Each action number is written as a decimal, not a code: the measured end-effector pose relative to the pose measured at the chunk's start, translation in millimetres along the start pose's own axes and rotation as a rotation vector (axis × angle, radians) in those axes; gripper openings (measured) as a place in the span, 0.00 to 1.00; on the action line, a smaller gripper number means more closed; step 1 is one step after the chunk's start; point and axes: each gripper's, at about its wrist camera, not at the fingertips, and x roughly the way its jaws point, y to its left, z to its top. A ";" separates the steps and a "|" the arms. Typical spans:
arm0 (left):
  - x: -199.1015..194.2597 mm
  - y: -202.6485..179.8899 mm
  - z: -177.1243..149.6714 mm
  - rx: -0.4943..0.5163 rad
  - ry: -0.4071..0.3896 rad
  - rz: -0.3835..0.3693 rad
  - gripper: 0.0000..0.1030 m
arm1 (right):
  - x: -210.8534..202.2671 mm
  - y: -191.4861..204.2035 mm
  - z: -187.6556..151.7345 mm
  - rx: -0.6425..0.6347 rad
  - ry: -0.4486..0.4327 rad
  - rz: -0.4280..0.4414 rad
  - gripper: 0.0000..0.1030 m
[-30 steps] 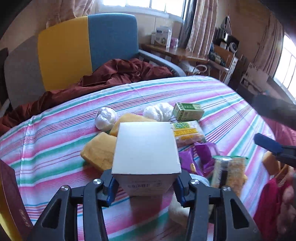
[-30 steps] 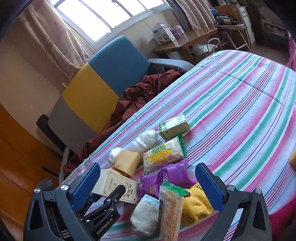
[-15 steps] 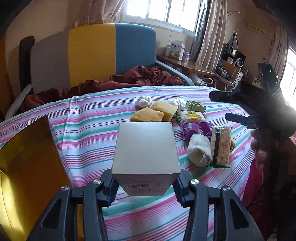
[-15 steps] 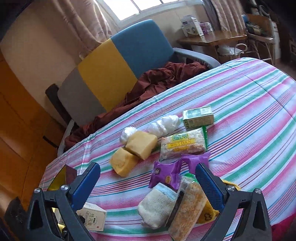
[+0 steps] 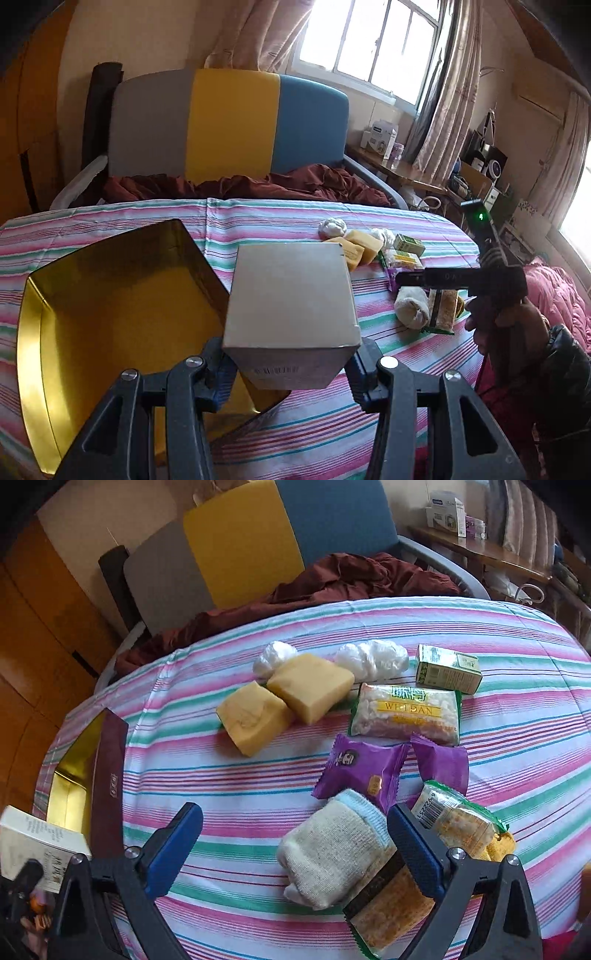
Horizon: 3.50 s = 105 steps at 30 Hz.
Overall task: Organize objects
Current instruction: 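Carry the white box with the left gripper while the right gripper grasps the white sock, then lower the white box into the gold tray and open the left gripper, then carry the white sock to the gold tray and release it with the right gripper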
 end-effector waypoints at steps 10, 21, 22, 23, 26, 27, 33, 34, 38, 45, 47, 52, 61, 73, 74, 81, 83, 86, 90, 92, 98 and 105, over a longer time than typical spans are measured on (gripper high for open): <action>-24.2 102.8 -5.0 -0.144 0.000 0.267 0.49 | 29.2 13.8 -12.7 -0.142 0.105 -0.224 0.71; 20.4 213.0 3.0 -0.193 0.100 0.454 0.49 | 39.5 16.9 -11.8 -0.206 0.113 -0.307 0.65; 25.8 218.3 5.8 -0.193 0.107 0.471 0.49 | 40.6 16.8 -12.0 -0.209 0.114 -0.311 0.65; 32.0 223.7 9.3 -0.196 0.116 0.476 0.49 | 41.5 16.7 -11.8 -0.212 0.116 -0.315 0.65; 46.3 237.6 20.0 -0.207 0.134 0.503 0.49 | 44.3 16.1 -12.0 -0.229 0.118 -0.329 0.65; 50.6 240.7 23.0 -0.209 0.139 0.508 0.49 | 45.2 16.3 -12.1 -0.236 0.119 -0.334 0.65; 62.8 259.0 28.5 -0.241 0.129 0.550 0.49 | 48.0 17.8 -13.7 -0.271 0.117 -0.350 0.64; 63.4 261.0 29.4 -0.248 0.122 0.550 0.49 | 48.5 17.8 -13.7 -0.277 0.115 -0.353 0.63; 68.2 264.1 29.8 -0.239 0.115 0.565 0.50 | 49.1 18.9 -13.9 -0.297 0.110 -0.360 0.61; 74.8 268.8 25.9 -0.234 0.152 0.596 0.51 | 49.0 20.2 -15.6 -0.315 0.102 -0.366 0.60; 69.3 267.3 26.1 -0.238 0.142 0.577 0.51 | 49.6 19.6 -14.9 -0.317 0.100 -0.366 0.60; 52.2 261.6 26.7 -0.226 0.119 0.571 0.52 | 49.7 19.6 -14.8 -0.322 0.097 -0.368 0.60; 1.5 244.4 11.2 -0.288 0.072 0.563 0.52 | 50.5 19.2 -10.6 -0.337 0.085 -0.367 0.58; -68.8 184.6 -53.6 -0.332 -0.009 0.491 0.52 | 22.0 51.5 -16.0 -0.339 -0.019 -0.169 0.57; -69.9 182.7 -57.1 -0.343 -0.002 0.469 0.52 | 21.0 54.2 -16.2 -0.339 -0.018 -0.153 0.57; -75.9 165.4 -65.6 -0.304 -0.032 0.427 0.52 | -18.6 109.1 -23.3 -0.300 -0.091 0.067 0.57; -76.3 165.7 -68.3 -0.316 -0.027 0.412 0.52 | -26.4 142.0 -26.5 -0.346 -0.107 0.122 0.57; -76.4 170.1 -73.0 -0.344 -0.017 0.403 0.52 | -32.3 191.6 -33.3 -0.409 -0.117 0.201 0.57; -82.1 178.0 -80.2 -0.370 -0.021 0.406 0.52 | -27.8 252.6 -45.7 -0.492 -0.102 0.279 0.57; -88.4 183.5 -84.1 -0.387 -0.032 0.411 0.52 | -19.4 280.7 -53.2 -0.529 -0.071 0.312 0.57; -104.4 201.0 -95.2 -0.430 -0.055 0.474 0.52 | 22.1 346.0 -79.4 -0.592 0.071 0.395 0.58; -114.6 228.8 -105.1 -0.527 -0.068 0.529 0.52 | 52.4 393.1 -111.2 -0.615 0.166 0.445 0.58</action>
